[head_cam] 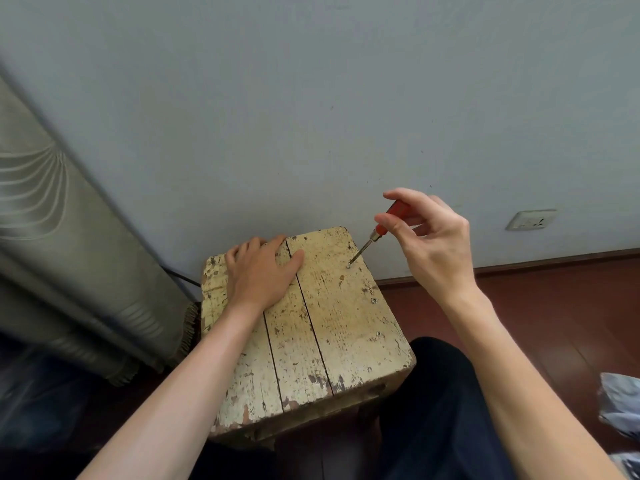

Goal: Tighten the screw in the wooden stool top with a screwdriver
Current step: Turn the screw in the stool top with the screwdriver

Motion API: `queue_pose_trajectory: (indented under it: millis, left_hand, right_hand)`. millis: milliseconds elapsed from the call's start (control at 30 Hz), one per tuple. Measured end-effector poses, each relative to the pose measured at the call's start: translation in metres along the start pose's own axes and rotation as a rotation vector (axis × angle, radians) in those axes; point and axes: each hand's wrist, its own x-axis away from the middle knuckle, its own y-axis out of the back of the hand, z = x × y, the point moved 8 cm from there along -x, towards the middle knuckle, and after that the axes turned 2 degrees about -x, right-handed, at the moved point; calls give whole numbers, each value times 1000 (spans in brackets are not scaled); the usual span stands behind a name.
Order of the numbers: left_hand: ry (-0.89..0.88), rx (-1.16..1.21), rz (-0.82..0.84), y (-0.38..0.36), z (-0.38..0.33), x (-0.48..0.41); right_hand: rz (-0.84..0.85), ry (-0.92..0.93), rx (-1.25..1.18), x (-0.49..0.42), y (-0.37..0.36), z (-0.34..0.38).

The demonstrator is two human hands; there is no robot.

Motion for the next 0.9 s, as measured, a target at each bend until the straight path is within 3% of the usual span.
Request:
queue_pose_trajectory:
  millis: [233, 700, 900]
  left_hand:
    - [2, 8, 5, -1, 0, -1]
    - [4, 10, 7, -1, 1, -1]
    - [5, 9, 13, -2, 1, -1]
  right_hand:
    - [225, -116, -318, -3, -6, -9]
    - [-7, -101, -179, -4, -12, 0]
    - [129, -132, -268, -6, -9, -6]
